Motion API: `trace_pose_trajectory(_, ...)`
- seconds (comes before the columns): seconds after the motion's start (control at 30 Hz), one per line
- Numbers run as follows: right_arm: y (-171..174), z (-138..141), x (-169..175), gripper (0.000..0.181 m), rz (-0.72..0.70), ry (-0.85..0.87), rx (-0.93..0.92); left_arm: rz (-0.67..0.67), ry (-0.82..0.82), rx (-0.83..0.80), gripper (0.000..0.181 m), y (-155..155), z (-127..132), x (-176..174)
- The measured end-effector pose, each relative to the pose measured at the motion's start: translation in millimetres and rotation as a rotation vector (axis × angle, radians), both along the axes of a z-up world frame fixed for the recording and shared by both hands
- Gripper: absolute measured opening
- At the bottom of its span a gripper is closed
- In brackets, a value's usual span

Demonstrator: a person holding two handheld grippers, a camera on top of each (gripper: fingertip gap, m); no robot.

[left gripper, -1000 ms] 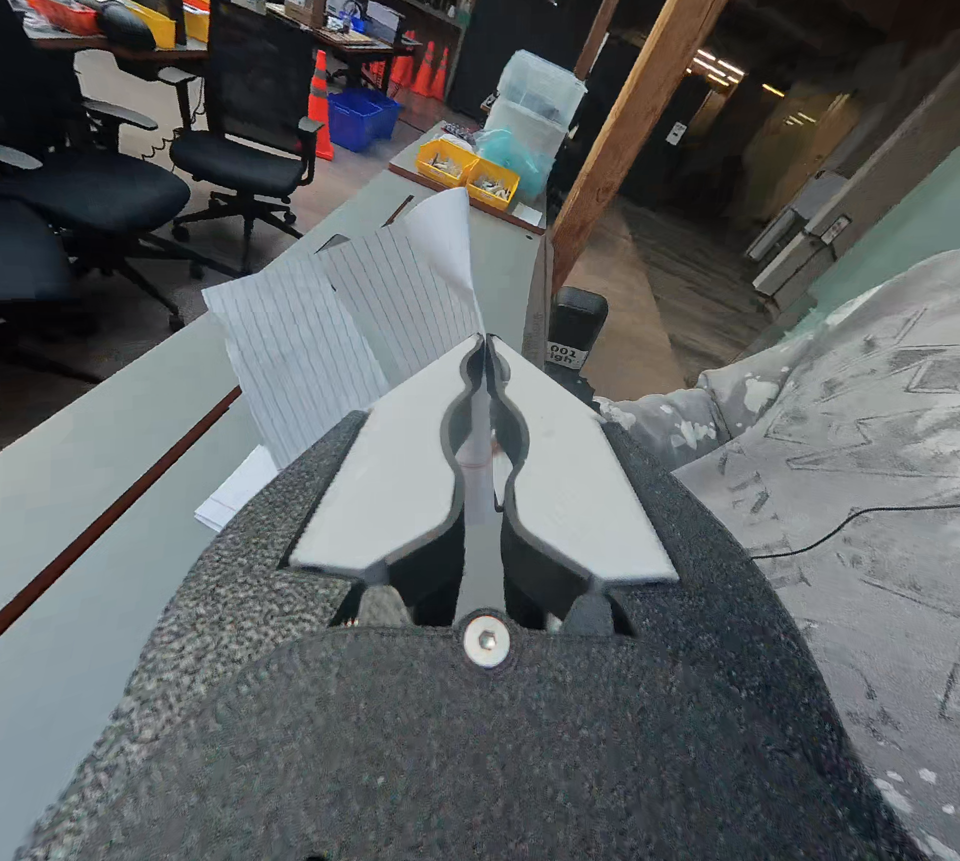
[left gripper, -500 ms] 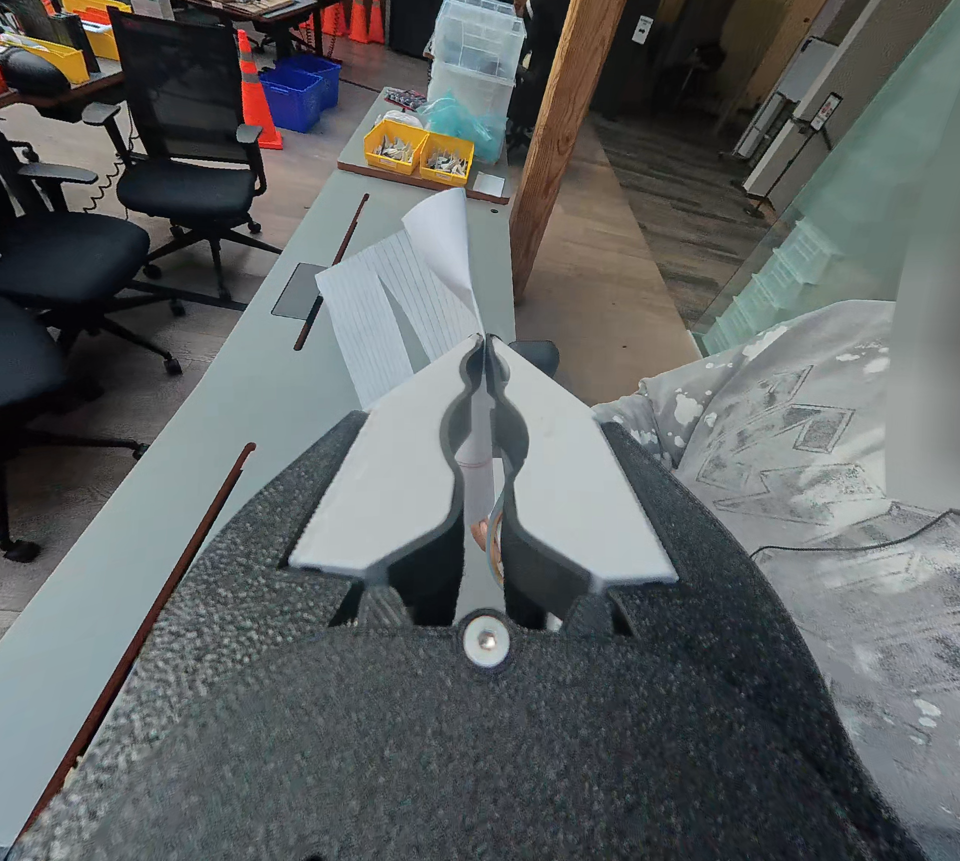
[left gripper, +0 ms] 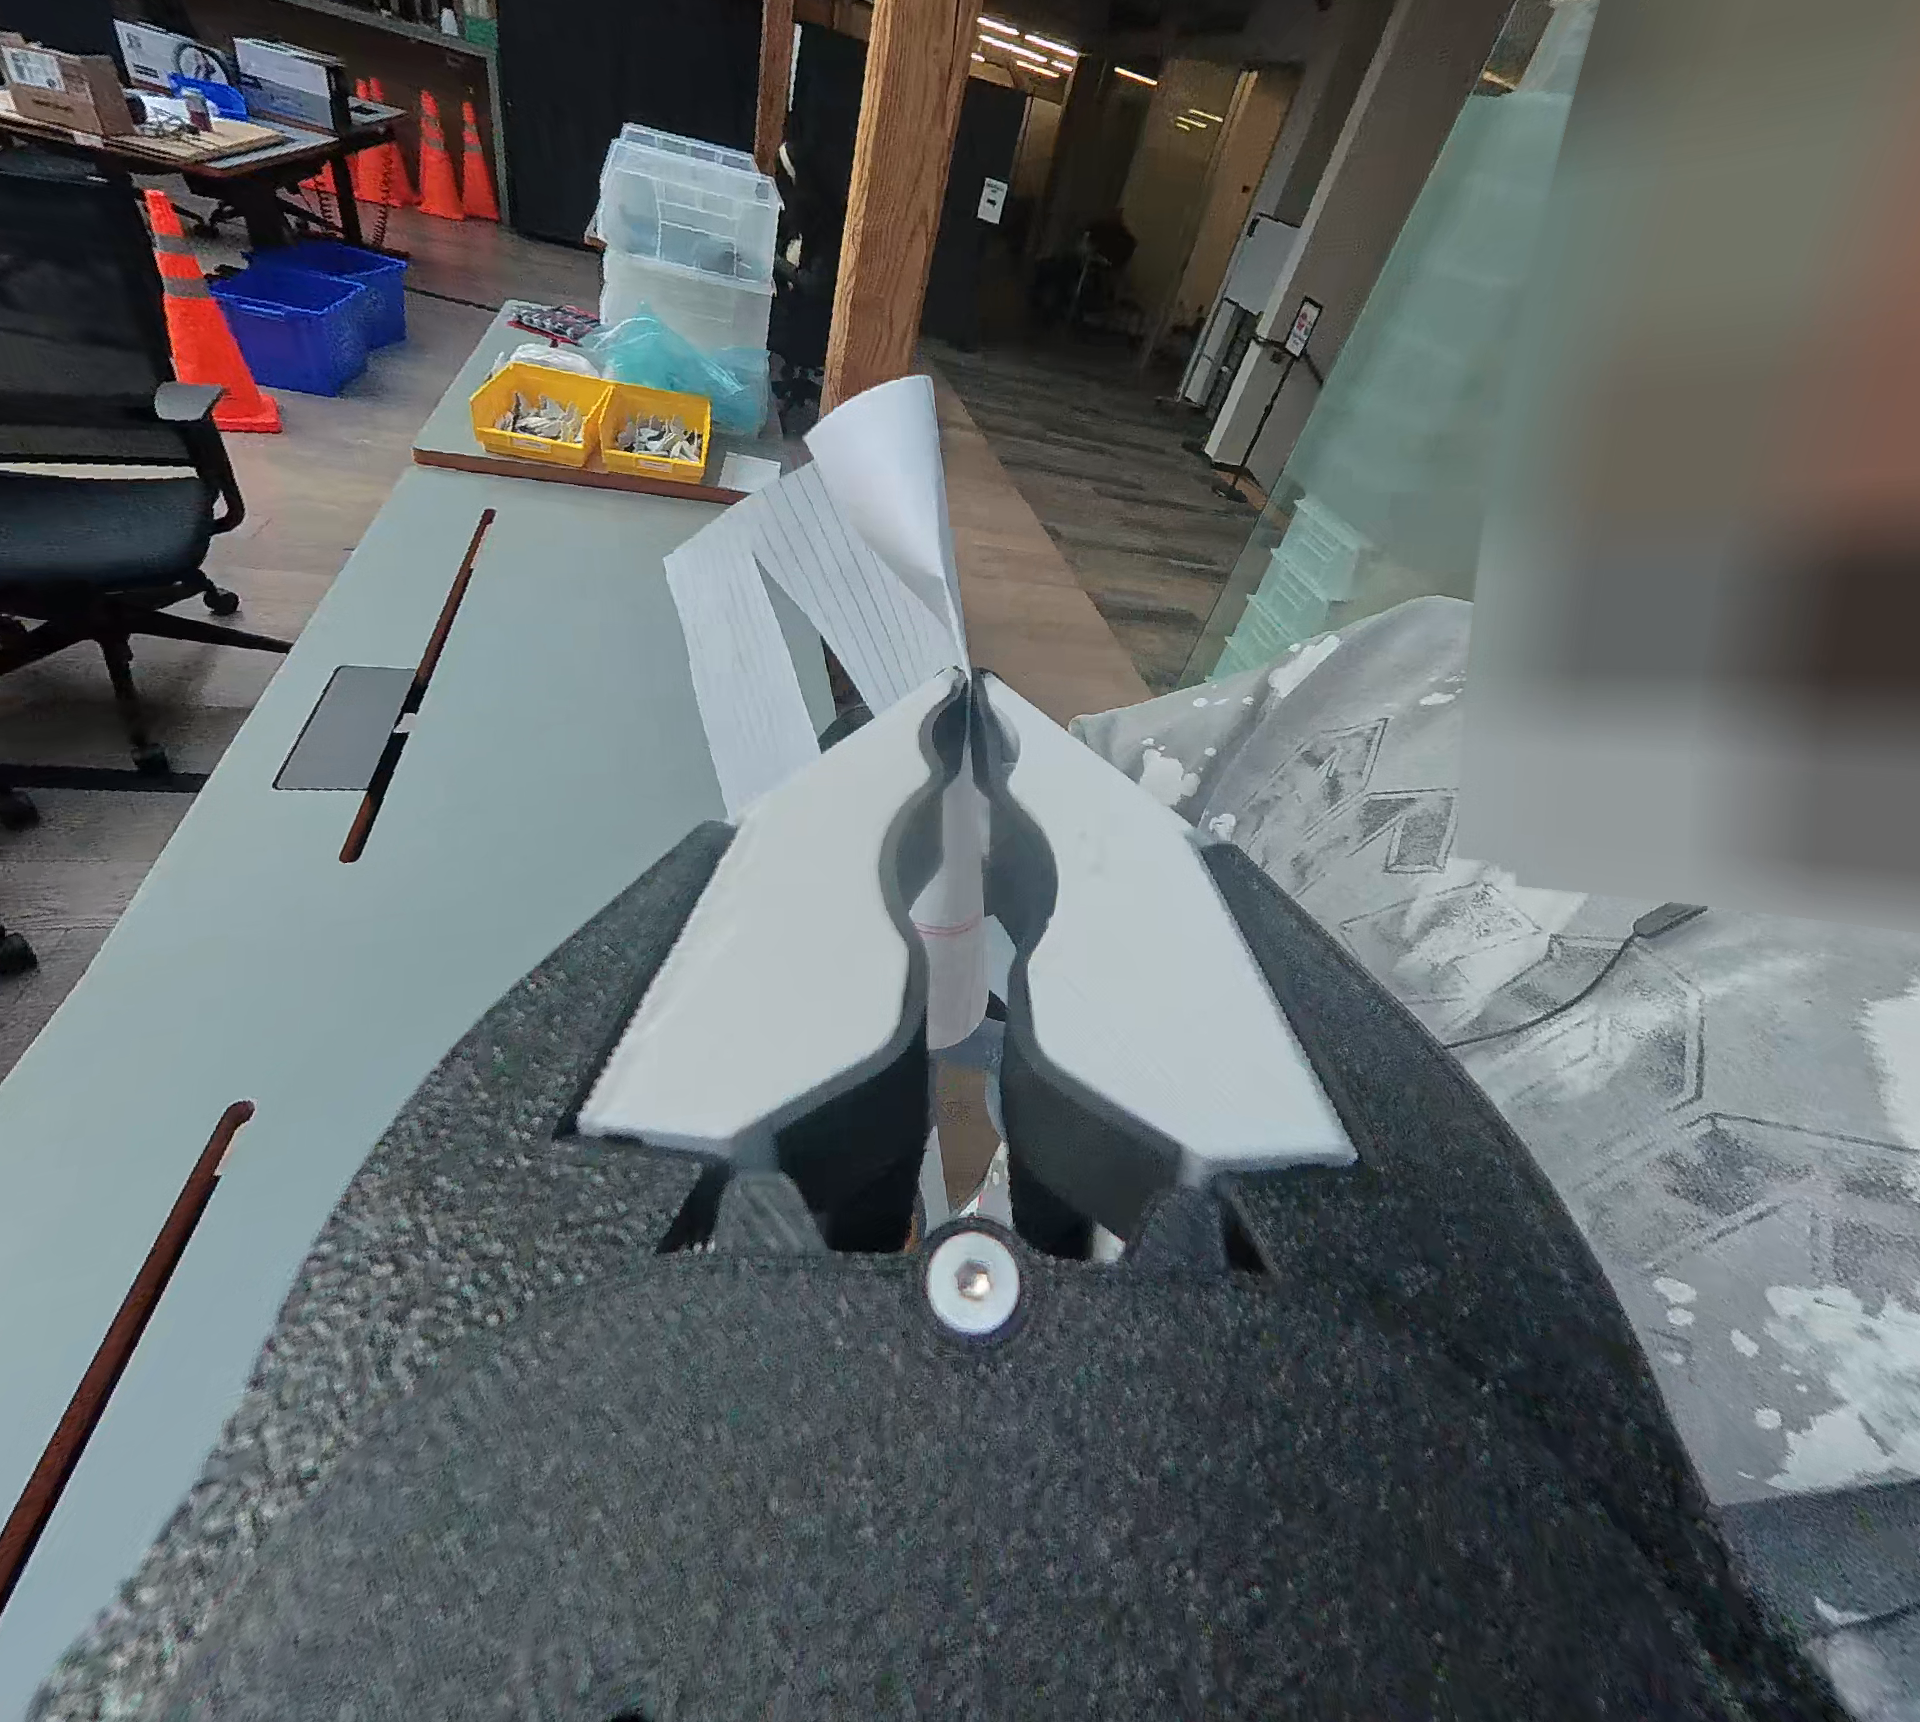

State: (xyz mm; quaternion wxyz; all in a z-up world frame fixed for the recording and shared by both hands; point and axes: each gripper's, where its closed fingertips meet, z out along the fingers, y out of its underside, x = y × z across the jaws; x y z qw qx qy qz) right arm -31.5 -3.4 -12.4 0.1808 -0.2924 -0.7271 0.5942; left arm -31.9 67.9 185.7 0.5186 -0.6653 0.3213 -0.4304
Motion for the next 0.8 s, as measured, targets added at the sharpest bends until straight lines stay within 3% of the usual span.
trace_pose_trajectory(0.27,-17,3,4,0.079,0.097,-0.051,0.022,-0.045,-0.033,-0.001,0.000,-6,-3,-1)
trace_pose_trajectory(0.57,18,29,2,0.078,-0.009,0.007,0.020,-0.056,-0.031,-0.082,0.000,-11,-29,-12)
trace_pose_trajectory(0.8,42,33,-1,0.071,-0.098,0.013,0.042,-0.032,-0.042,-0.143,0.000,-6,-51,-21)
